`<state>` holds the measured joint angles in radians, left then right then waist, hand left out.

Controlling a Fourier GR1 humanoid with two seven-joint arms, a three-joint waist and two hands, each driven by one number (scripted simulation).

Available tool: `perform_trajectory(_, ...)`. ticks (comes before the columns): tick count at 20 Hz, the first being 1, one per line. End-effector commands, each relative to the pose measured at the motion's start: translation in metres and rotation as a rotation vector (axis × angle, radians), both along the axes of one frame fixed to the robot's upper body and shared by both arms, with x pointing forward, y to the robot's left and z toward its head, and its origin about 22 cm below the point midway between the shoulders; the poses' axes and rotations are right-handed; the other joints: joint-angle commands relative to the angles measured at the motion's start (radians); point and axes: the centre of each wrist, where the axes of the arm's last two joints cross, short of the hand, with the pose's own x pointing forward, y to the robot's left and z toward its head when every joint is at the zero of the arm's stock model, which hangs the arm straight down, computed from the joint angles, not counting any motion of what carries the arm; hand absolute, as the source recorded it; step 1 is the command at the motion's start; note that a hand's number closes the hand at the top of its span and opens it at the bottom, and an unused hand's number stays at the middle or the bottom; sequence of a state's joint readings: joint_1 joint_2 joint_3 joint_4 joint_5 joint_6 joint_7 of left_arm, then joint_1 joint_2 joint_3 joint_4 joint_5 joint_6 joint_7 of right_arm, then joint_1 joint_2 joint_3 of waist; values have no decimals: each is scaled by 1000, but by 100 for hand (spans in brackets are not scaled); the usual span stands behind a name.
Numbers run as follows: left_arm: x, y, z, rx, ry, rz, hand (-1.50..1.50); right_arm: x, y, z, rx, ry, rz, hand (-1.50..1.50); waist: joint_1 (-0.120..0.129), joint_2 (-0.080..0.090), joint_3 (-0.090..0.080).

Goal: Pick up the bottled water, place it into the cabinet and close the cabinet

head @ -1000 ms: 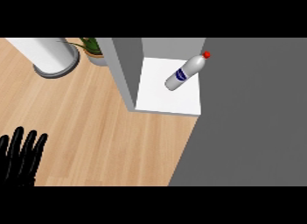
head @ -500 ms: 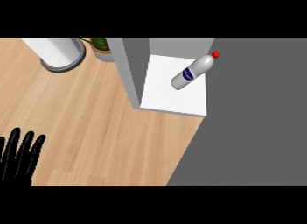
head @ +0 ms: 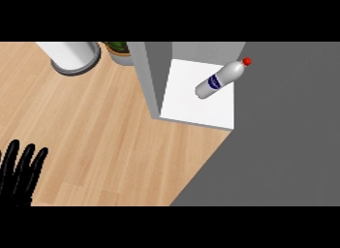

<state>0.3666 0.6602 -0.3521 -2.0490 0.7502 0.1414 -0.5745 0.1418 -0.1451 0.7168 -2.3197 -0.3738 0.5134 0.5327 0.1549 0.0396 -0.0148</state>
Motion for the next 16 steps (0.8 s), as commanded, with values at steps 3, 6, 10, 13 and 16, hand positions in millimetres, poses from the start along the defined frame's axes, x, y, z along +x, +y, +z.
perform_trajectory(3,0,6,-1,1,2,20,-150,28,1,-8,144,139,-328,150,-44,0,6)
perform_trajectory(6,-3,9,-7,13,17,53,-150,32,-7,-15,140,174,-438,150,-55,2,5)
perform_trajectory(10,-4,9,-6,-1,22,40,-150,40,-12,-20,173,204,-516,150,-55,4,5)
perform_trajectory(13,-3,12,-4,-6,12,24,-150,57,-14,-19,185,215,-578,150,-30,2,4)
perform_trajectory(16,-4,9,-6,4,15,-3,-150,86,-11,-21,183,227,-654,150,-14,1,7)
